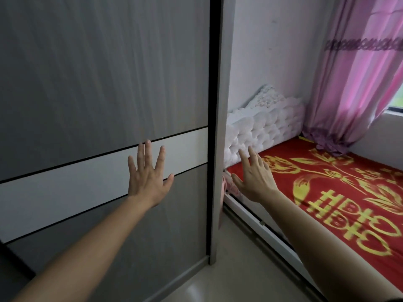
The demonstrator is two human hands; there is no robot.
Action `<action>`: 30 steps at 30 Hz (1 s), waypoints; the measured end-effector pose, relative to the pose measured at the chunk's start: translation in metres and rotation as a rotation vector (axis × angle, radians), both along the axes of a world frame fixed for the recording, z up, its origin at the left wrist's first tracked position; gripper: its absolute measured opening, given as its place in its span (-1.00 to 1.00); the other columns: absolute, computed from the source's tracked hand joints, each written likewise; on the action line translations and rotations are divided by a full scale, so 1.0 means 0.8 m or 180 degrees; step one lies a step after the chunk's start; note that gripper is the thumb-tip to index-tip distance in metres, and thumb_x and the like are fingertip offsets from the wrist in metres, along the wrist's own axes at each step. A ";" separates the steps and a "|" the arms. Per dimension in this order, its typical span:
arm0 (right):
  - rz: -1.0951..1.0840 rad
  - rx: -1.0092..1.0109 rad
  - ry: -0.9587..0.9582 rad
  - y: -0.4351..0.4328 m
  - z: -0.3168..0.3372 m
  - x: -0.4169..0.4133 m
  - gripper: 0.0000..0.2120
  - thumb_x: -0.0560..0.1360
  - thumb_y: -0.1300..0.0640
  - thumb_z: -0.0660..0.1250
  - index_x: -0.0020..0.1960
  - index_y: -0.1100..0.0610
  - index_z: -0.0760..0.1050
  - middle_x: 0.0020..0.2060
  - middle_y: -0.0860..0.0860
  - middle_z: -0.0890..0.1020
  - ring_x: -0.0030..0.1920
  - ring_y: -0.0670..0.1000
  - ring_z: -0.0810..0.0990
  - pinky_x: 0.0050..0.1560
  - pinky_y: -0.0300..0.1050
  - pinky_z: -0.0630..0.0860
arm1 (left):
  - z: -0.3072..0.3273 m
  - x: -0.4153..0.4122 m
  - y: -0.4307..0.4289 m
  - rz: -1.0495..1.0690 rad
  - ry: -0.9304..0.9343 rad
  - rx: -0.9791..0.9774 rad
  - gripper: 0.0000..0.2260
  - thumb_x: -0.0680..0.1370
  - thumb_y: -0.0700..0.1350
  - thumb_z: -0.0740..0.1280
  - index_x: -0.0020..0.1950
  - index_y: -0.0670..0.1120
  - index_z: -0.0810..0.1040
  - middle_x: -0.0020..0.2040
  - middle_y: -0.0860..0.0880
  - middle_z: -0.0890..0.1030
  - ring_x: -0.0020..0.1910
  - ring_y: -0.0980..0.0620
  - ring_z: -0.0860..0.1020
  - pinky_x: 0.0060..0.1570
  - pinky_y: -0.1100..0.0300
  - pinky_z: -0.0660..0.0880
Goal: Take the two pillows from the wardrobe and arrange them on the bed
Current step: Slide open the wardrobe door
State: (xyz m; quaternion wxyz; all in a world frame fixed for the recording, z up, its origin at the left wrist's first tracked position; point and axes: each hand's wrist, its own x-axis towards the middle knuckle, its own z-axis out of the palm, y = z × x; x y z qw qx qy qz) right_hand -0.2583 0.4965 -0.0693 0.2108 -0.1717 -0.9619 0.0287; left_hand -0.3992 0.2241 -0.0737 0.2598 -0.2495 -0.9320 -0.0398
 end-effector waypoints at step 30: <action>0.0062 -0.2930 0.0426 0.058 -0.085 -0.389 -0.17 0.49 0.17 0.32 0.57 0.34 -0.09 0.48 0.28 0.22 0.49 0.28 0.20 0.50 0.11 0.15 | -0.094 -0.275 0.136 0.0260 0.1592 -0.0627 -0.34 0.57 0.31 0.10 0.59 0.11 -0.02 0.58 -0.11 -0.31 0.56 -0.11 -0.28 0.40 -0.32 -0.27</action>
